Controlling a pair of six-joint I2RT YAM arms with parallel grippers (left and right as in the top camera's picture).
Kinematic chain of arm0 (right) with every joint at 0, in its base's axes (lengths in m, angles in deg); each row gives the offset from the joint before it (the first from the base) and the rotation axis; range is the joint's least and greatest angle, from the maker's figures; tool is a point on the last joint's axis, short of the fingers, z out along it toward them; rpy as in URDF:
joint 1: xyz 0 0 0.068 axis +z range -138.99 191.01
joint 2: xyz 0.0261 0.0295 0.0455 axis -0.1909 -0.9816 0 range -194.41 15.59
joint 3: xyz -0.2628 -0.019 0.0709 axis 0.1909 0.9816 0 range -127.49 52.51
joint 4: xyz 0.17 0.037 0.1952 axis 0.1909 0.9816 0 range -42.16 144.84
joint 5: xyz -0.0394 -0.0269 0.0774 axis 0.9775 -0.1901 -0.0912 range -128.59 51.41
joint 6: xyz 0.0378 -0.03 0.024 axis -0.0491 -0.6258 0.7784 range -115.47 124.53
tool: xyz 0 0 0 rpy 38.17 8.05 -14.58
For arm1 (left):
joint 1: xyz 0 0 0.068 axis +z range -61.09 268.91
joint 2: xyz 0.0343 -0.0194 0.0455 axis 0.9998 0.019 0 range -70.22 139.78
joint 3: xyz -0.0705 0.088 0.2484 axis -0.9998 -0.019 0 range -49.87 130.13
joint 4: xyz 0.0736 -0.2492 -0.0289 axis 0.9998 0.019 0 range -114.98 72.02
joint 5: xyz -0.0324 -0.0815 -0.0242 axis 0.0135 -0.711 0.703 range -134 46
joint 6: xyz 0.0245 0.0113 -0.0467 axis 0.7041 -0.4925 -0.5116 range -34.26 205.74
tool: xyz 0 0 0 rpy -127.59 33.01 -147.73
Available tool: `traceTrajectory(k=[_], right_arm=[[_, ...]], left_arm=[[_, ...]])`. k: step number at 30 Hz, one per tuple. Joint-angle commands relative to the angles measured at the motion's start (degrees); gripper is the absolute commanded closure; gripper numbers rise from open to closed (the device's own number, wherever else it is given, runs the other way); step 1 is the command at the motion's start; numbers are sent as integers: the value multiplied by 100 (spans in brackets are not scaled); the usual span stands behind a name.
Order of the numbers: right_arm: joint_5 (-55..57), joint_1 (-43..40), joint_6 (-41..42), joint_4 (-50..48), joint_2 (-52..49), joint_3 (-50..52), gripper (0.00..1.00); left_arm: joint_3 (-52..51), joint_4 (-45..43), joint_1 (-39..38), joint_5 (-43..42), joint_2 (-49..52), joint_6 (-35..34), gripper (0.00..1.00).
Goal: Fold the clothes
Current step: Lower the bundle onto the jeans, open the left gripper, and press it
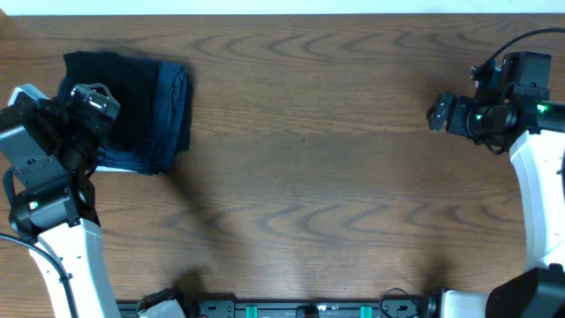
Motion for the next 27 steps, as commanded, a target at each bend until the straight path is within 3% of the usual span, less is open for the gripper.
traceTrajectory(k=[1,8,19,27], right_arm=[[26,52,0,4,623,9,1],[168,505,0,-122,2352,9,1],[769,2006,0,-588,5270,157,1],[785,1880,-2,-603,7101,1703,1]], left_arm=[[44,17,-7,-26,28,15,2],[42,20,-7,-26,28,15,2],[44,17,-7,-26,28,15,2],[44,17,-7,-26,28,15,2]])
